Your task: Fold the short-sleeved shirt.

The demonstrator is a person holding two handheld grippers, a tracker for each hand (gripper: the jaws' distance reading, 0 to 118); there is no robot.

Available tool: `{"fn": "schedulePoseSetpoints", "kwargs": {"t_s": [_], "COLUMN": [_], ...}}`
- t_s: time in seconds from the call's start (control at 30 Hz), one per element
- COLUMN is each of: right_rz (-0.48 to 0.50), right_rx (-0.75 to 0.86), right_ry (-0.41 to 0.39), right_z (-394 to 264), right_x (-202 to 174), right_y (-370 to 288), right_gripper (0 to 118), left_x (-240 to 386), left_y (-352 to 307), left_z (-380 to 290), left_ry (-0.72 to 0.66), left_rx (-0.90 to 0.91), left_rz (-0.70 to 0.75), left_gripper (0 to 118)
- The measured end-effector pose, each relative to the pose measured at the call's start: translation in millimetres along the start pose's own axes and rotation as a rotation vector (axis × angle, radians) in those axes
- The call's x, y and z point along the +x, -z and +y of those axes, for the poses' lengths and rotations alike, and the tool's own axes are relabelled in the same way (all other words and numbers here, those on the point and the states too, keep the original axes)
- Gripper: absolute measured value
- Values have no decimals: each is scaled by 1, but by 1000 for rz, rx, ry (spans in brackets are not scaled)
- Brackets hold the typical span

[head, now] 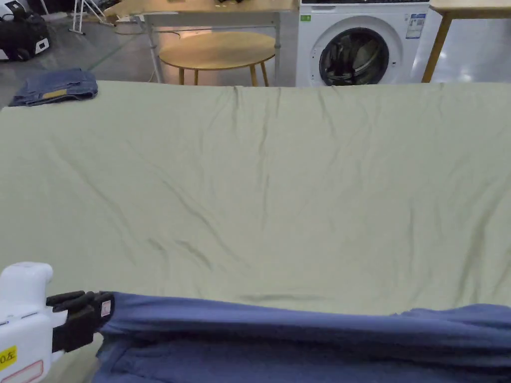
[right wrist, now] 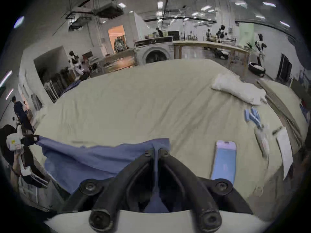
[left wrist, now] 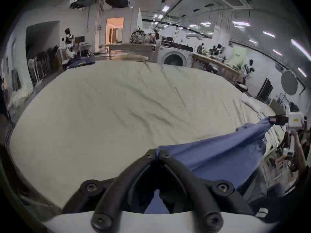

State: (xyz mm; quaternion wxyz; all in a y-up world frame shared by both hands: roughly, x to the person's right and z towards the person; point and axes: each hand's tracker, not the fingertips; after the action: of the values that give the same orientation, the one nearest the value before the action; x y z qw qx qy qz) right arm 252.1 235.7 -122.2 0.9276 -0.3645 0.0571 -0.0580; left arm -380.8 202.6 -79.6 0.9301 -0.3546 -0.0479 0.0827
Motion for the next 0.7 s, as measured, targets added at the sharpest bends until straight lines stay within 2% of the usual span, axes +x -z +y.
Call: {"fn": "schedulePoseSetpoints", "kwargs": {"t_s": [0.07,0.13,0.17,0.23,0.3,0.33,0.37,0.4,0.43,0.47,0.5,0.53,0.6,0.7], "right_rz": [-18,-50,-60,-67,-79,-81,-81,-87,-108,-133,-147,-158,-153,-93], "right_rx": [-26,-71,-100,-117,-122,-124,-124,-120,-110,-98,-67,-23,89,238], "right_ry": [20,37,36,70,62,62,59,47,40,33,35,43,41,-9], "right_z": [-29,-56,-67,-83,-97,-100,-105,-108,-110,-112,-112,-110,-103,-78], "right_x": [12,14,16,20,20,22,22,21,20,21,22,23,18,5], "right_y": [-3,-3,2,13,25,30,33,34,33,30,22,11,-18,-53], "right_gripper": [2,2,2,2,2,2,7,19,48,68,75,74,74,74], "left_x": [-3,-10,-14,-4,-10,-13,-6,-7,-8,-9,-5,-1,15,47], "left_y": [-5,-4,0,2,11,13,11,9,4,-3,-14,-30,-55,-95], "left_z": [-27,-48,-60,-74,-89,-96,-100,-101,-102,-100,-95,-90,-75,-48], "left_ry": [-59,-71,-50,-76,-75,-78,-82,-74,-77,-101,-136,-145,-75,48], "left_rx": [-28,-41,-104,-113,-123,-124,-126,-94,-53,-18,14,74,152,295], "left_rz": [4,-32,25,-8,7,9,12,58,67,70,65,64,110,179], "left_gripper": [0,0,0,0,0,5,19,38,63,74,76,76,76,76]}}
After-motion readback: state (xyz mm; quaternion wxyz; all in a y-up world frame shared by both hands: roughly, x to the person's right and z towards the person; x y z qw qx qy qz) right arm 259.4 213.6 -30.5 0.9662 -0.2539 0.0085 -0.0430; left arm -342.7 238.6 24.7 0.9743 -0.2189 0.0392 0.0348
